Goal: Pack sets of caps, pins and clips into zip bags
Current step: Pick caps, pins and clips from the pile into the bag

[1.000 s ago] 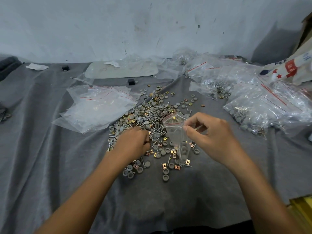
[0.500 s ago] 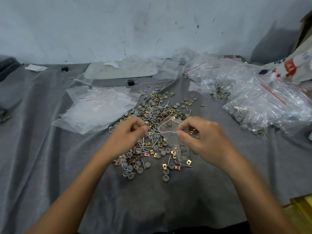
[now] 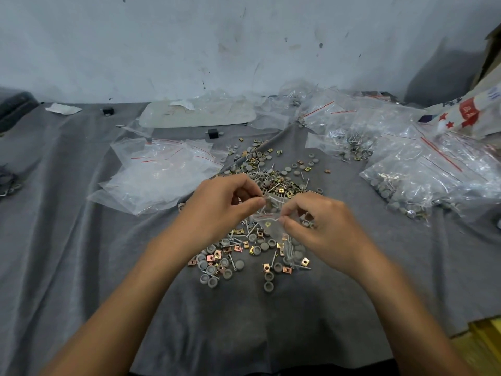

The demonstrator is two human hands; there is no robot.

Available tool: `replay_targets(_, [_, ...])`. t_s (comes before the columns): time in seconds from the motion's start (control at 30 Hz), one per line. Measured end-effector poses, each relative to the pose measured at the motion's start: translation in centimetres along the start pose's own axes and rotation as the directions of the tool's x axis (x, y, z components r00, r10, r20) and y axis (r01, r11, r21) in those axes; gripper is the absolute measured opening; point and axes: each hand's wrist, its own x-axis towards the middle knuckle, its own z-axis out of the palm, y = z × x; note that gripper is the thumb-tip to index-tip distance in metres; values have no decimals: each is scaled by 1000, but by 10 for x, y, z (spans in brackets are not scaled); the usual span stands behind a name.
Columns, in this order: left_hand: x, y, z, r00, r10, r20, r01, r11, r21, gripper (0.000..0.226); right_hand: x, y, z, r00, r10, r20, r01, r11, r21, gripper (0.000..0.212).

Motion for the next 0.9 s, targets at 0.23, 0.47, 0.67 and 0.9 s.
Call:
replay_targets(0.23, [-1,6,2,999,22,36,-22,1000,-4,14,-1,-1,-3,1000,10,10,-10,1000,-12,3])
replay_targets(0.47, [-5,-14,9,995,-96,38,84,967,241,4,-2,6,-12,985,87,-149,-90,996,-13,5])
replay_targets(0.67, [-11,-33,33,892,-268,364,51,860,508,18,-3,9,-13,987,82,-137,-86,996,-22,5])
replay_targets(0.9, [-19,-45,55,924,-265,275,48,796,603,39,-1,11,-9,988,87,-130,-92,995,-34,5])
